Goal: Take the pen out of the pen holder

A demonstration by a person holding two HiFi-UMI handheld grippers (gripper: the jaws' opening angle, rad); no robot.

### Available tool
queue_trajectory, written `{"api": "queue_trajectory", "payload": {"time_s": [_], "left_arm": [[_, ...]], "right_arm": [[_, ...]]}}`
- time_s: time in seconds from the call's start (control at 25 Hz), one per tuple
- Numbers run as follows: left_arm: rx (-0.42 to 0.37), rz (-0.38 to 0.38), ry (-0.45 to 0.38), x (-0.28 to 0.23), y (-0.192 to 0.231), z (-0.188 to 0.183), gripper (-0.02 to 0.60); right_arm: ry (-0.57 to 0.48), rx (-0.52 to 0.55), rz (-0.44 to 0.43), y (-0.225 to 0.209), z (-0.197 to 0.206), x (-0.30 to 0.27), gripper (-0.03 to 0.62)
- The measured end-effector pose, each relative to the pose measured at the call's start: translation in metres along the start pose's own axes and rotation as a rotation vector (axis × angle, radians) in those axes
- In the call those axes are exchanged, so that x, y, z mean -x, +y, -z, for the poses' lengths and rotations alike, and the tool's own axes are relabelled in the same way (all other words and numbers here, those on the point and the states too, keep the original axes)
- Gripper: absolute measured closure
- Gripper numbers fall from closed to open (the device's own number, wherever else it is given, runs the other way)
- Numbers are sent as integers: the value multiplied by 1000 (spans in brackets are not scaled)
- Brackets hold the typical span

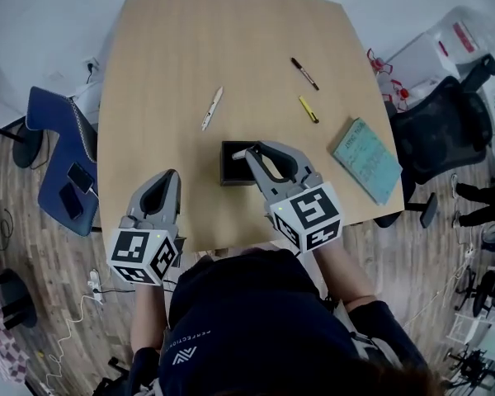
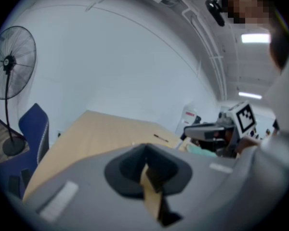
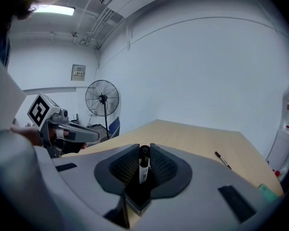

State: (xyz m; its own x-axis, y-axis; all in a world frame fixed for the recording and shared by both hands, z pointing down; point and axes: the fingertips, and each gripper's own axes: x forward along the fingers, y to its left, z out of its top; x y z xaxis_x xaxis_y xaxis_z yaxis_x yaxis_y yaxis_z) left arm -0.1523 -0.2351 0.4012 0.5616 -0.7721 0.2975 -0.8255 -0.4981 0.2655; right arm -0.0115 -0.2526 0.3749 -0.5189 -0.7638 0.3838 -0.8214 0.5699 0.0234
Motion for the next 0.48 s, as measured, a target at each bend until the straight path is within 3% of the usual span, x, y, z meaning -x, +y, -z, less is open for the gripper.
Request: {"api": "queue_trajectory", "payload": {"time_s": [0.48], "left_arm": [[-79,-4,-104,8,-13,-43,574]], "right_arm": [[-114,9,6,2,-39,36,536]]}}
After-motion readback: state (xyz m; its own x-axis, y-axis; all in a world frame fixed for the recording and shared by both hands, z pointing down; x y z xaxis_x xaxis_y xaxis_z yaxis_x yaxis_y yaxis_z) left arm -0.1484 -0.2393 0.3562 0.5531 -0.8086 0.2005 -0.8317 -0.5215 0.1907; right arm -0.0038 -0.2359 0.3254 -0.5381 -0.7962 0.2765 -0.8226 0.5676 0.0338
